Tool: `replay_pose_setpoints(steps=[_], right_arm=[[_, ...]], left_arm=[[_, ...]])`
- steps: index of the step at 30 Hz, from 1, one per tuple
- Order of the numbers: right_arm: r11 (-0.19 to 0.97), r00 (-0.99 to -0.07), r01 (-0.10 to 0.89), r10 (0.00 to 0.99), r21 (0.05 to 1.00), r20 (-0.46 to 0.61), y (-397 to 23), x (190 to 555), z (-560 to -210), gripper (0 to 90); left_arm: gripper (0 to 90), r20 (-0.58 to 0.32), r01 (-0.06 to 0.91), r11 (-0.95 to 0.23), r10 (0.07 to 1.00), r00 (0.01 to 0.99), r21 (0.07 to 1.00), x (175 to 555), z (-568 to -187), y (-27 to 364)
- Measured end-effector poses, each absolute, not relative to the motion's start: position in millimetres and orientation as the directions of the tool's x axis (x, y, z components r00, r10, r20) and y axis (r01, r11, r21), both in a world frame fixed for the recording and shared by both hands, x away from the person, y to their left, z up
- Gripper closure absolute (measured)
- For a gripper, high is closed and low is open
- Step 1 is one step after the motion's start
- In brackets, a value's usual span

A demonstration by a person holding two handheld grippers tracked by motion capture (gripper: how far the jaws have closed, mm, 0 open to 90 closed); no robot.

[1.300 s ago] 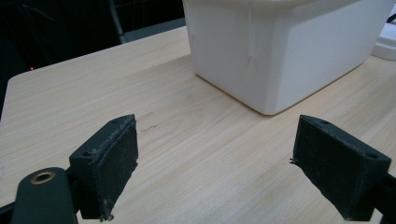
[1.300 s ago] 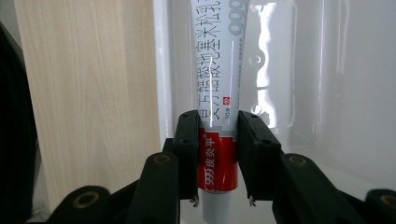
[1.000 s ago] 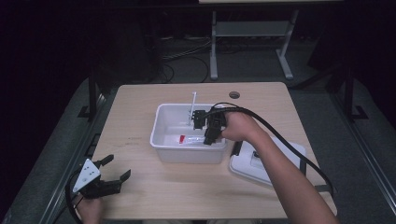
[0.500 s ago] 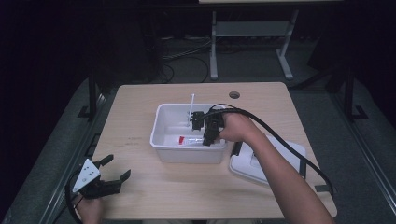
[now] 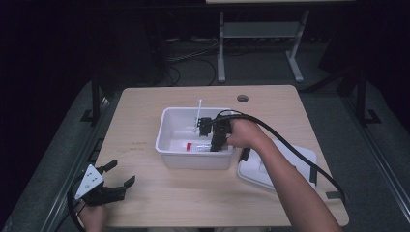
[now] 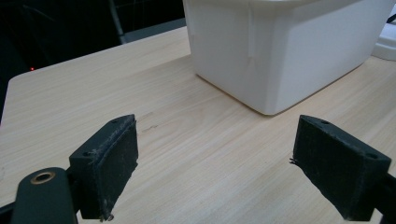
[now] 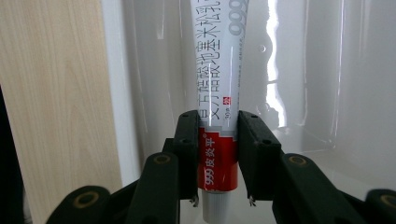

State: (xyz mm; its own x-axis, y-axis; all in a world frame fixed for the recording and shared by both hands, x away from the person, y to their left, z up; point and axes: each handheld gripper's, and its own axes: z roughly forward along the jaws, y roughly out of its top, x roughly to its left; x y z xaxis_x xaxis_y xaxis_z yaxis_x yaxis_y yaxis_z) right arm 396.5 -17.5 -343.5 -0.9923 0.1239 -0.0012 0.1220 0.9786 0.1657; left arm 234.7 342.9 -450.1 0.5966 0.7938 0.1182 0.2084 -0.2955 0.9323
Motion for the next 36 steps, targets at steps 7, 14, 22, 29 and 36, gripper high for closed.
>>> replay_pose_setpoints(steps=[7, 14, 22, 29, 36], right_arm=[[0.978, -0.991, 0.132, 0.133, 0.163, 0.008, -18.9, 399.5, -348.3, 69.6], [0.978, -0.991, 0.135, 0.134, 0.159, 0.017, -17.0, 401.2, -352.8, 69.6], [0.979, -0.991, 0.135, 0.133, 0.154, 0.023, -16.0, 402.9, -355.7, 69.6], [0.978, -0.989, 0.145, 0.142, 0.151, 0.029, -15.3, 403.4, -357.8, 68.9], [0.973, -0.988, 0.157, 0.156, 0.172, 0.016, -15.2, 404.0, -355.4, 64.6]], left_arm=[[13.5, 0.117, 0.208, -0.294, 0.794, 0.596, 0.933, 234.5, -450.1, 342.7], [13.6, 0.118, 0.208, -0.295, 0.794, 0.597, 0.933, 234.6, -450.1, 342.9], [13.5, 0.113, 0.209, -0.289, 0.796, 0.595, 0.934, 234.3, -450.2, 343.0], [13.6, 0.114, 0.209, -0.291, 0.795, 0.595, 0.934, 234.3, -450.2, 342.9], [13.5, 0.116, 0.208, -0.293, 0.794, 0.597, 0.933, 234.5, -450.2, 342.9]])
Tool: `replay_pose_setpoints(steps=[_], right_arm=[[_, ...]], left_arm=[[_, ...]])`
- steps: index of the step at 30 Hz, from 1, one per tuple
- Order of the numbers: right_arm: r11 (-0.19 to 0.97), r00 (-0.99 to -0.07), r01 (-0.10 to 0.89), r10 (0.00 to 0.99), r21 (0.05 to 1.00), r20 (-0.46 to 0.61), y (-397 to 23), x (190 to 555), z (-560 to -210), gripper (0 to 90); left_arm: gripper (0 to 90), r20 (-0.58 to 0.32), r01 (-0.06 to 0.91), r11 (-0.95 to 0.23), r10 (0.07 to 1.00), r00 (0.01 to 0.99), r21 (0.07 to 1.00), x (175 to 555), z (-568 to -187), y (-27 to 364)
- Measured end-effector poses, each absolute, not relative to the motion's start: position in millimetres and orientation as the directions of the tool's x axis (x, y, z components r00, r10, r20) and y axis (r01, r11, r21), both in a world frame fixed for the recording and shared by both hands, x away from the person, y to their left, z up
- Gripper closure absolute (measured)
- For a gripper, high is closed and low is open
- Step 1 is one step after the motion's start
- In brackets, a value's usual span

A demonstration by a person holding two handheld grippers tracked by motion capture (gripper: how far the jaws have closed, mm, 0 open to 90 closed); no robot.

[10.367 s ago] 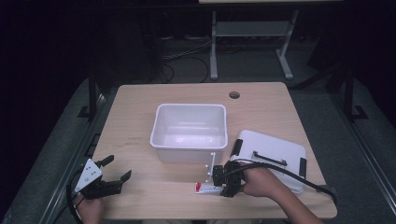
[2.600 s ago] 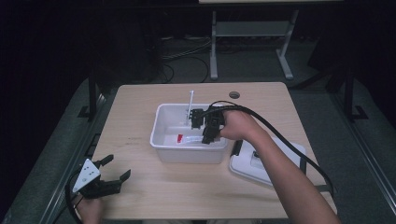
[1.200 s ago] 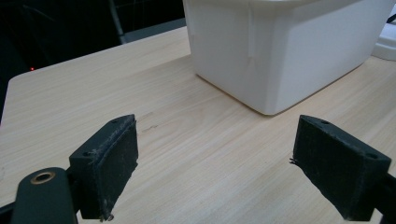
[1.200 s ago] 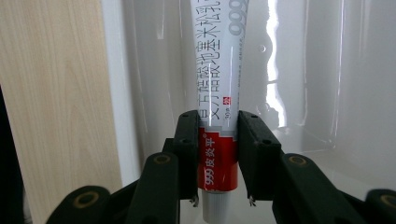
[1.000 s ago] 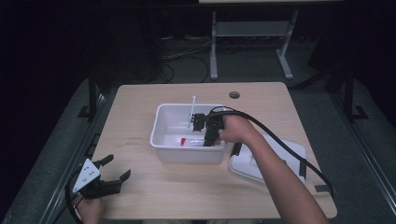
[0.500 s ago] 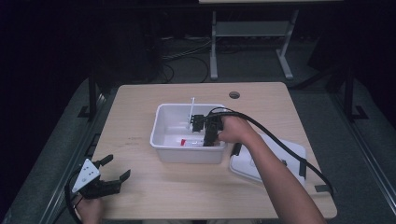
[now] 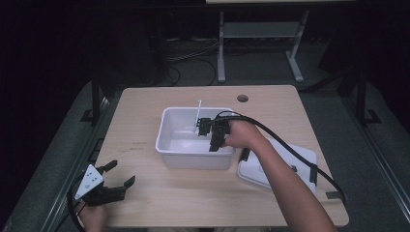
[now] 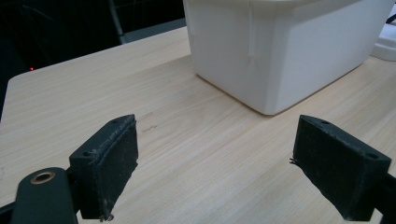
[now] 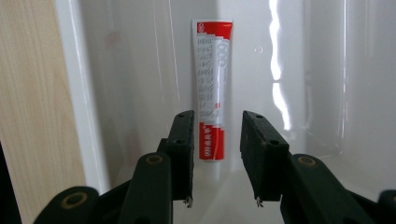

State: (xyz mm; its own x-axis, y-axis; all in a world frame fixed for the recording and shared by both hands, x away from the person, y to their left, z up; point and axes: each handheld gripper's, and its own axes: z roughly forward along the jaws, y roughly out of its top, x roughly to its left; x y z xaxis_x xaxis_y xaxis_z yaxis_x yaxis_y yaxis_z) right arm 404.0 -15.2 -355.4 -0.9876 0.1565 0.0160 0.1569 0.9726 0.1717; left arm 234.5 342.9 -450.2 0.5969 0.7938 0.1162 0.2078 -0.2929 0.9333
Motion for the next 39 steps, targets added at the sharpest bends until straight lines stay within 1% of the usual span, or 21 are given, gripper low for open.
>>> replay_pose_setpoints(steps=[39], right_arm=[[0.956, -0.979, 0.187, 0.201, 0.225, -0.042, -38.9, 395.5, -314.4, 55.1]], left_arm=[[13.5, 0.122, 0.208, -0.303, 0.789, 0.602, 0.93, 235.1, -450.3, 340.8]])
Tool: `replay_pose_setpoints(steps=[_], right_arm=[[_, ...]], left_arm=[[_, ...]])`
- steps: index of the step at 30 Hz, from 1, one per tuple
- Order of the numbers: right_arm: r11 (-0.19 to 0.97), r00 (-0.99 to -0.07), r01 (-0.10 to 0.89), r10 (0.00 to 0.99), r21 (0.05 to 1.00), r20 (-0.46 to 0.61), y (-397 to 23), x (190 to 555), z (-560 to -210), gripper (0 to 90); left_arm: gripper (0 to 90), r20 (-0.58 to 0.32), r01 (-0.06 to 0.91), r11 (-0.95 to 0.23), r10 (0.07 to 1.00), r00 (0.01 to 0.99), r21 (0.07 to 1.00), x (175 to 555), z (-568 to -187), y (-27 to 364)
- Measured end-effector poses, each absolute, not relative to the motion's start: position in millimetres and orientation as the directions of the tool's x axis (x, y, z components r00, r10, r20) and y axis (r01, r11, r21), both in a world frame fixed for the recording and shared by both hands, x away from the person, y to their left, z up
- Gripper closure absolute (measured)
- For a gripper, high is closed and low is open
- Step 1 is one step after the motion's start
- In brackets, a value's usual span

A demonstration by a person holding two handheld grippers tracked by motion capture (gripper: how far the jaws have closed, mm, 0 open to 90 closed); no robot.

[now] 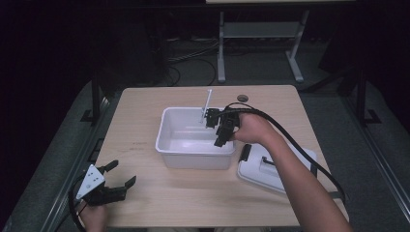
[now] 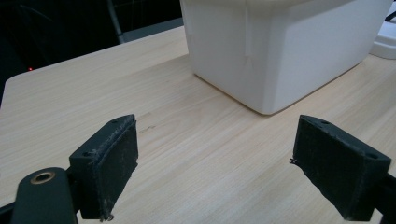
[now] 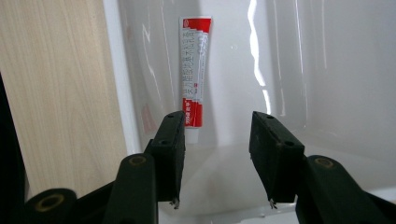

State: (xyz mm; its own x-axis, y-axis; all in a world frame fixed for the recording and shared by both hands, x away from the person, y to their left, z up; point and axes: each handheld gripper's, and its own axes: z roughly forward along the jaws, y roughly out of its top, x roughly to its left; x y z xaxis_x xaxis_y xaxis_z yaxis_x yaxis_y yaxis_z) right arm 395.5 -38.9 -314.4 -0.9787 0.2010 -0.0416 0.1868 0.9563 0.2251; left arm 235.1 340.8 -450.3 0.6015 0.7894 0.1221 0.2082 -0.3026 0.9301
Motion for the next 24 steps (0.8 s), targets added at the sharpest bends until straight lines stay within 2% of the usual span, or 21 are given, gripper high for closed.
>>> replay_pose_setpoints(steps=[11, 24], right_arm=[[0.953, -0.976, 0.196, 0.213, 0.229, -0.051, -47.2, 393.7, -305.3, 52.0], [0.948, -0.968, 0.22, 0.241, 0.231, -0.069, -58.8, 391.5, -299.2, 43.9]], left_arm=[[13.5, 0.121, 0.209, -0.301, 0.79, 0.601, 0.93, 235.2, -450.4, 340.2], [13.5, 0.123, 0.207, -0.304, 0.788, 0.604, 0.93, 235.5, -450.6, 339.5]])
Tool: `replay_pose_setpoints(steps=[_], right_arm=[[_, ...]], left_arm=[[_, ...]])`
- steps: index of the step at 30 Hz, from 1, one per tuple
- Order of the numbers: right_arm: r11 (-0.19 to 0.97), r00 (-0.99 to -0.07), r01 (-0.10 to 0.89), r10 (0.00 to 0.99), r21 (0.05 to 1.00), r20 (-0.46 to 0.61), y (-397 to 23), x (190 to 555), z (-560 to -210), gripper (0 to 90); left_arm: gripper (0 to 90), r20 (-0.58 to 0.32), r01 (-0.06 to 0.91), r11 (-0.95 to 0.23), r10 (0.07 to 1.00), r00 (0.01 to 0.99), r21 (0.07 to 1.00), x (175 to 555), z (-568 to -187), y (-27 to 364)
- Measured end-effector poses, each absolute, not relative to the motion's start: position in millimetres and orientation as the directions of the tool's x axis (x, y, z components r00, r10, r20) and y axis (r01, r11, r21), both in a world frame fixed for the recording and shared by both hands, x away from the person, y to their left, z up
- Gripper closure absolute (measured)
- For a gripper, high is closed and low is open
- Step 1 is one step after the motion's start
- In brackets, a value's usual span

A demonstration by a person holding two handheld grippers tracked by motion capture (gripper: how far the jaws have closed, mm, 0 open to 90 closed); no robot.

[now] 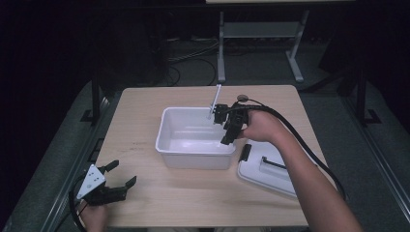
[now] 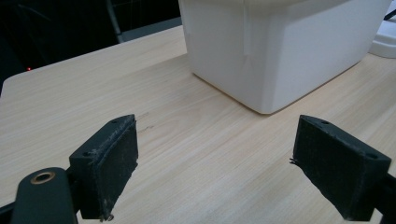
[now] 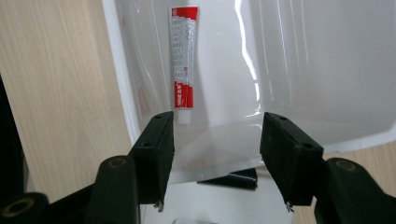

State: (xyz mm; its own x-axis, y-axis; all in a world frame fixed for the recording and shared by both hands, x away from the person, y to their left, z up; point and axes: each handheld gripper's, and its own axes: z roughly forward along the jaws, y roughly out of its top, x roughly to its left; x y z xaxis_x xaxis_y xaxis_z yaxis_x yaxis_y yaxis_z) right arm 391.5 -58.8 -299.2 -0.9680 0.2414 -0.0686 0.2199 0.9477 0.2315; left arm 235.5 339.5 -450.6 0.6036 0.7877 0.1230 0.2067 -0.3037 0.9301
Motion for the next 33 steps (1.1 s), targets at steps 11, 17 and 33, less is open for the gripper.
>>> replay_pose_setpoints(steps=[11, 17, 33], right_arm=[[0.944, -0.963, 0.234, 0.258, 0.232, -0.076, -73.3, 390.6, -299.7, 37.9], [0.942, -0.961, 0.242, 0.265, 0.231, -0.075, -80.4, 389.6, -299.4, 37.2], [0.938, -0.956, 0.257, 0.282, 0.234, -0.079, -97.0, 388.0, -301.7, 35.1]], left_arm=[[13.5, 0.123, 0.209, -0.306, 0.787, 0.605, 0.929, 235.5, -450.8, 338.6], [13.5, 0.124, 0.209, -0.307, 0.786, 0.605, 0.928, 235.5, -450.8, 338.7], [13.5, 0.124, 0.211, -0.307, 0.788, 0.603, 0.928, 235.4, -451.0, 338.8]])
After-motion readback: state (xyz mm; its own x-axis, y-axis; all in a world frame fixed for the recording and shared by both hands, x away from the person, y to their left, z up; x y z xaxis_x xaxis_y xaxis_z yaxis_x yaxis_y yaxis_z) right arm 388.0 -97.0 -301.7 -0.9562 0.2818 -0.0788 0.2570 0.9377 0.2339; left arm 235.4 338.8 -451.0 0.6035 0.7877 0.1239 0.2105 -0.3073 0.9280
